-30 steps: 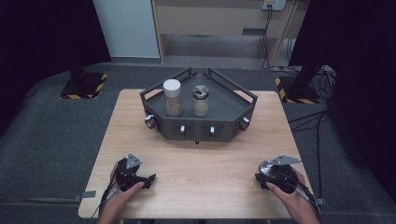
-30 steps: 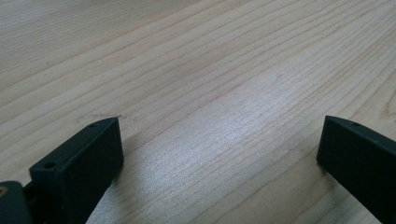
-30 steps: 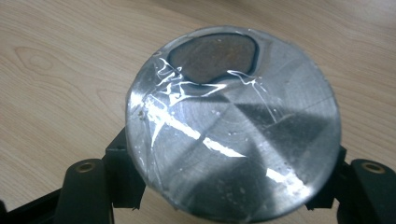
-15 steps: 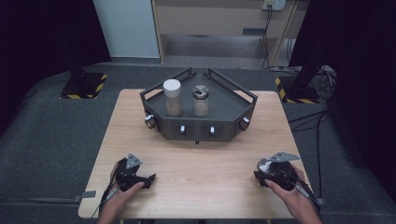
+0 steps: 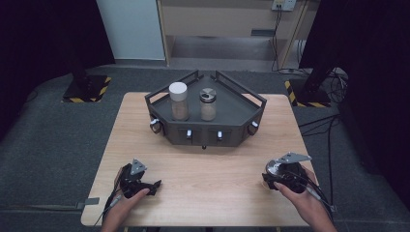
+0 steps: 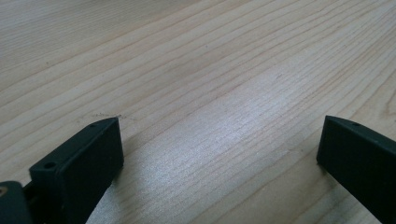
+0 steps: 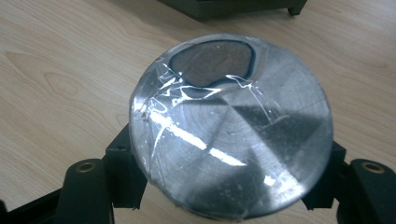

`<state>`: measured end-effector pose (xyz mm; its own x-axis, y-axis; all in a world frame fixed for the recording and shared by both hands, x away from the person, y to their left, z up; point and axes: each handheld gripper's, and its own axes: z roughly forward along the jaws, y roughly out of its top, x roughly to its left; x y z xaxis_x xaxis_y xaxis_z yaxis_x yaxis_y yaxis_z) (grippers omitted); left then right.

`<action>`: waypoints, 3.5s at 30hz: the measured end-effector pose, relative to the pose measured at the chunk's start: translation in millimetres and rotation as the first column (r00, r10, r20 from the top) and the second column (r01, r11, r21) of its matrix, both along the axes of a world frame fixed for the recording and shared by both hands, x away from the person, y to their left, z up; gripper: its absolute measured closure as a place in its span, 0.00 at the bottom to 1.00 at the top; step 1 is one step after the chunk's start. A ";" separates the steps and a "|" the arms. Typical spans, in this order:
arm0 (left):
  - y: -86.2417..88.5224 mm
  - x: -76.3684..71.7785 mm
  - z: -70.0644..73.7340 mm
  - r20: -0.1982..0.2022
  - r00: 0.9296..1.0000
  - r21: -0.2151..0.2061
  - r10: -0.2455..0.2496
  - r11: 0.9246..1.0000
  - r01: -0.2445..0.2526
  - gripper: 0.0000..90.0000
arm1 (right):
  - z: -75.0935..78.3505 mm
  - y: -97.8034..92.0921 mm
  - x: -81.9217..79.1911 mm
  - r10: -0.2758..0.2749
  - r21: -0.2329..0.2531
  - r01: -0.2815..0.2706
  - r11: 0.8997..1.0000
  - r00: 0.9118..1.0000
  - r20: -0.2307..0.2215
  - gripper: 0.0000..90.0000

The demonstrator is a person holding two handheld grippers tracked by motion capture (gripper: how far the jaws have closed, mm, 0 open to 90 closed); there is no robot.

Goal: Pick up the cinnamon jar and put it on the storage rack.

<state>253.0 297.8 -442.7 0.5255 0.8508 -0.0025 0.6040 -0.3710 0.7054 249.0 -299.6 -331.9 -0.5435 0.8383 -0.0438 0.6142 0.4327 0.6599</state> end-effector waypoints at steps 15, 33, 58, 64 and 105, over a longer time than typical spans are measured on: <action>0.0 0.1 0.0 0.000 1.000 0.000 0.000 1.000 0.000 0.00 | 18.1 -3.6 8.8 0.002 0.023 -0.002 1.000 1.000 0.011 0.35; 0.0 0.1 0.1 0.000 1.000 0.000 0.000 1.000 0.000 0.00 | 29.9 -3.4 19.9 -0.008 0.025 0.008 1.000 1.000 0.024 0.35; 0.0 0.1 0.1 0.000 1.000 0.001 -0.001 1.000 0.001 0.00 | 66.0 6.9 34.9 0.002 0.012 -0.003 1.000 0.997 0.076 0.35; 0.0 0.1 0.1 0.000 1.000 0.000 -0.001 1.000 0.001 0.00 | 72.2 8.3 38.9 0.001 0.009 -0.002 1.000 0.997 0.082 0.35; 0.0 0.1 0.1 0.000 1.000 0.000 0.000 1.000 0.000 0.00 | 114.4 31.7 86.7 0.007 -0.001 -0.007 1.000 0.994 0.113 0.35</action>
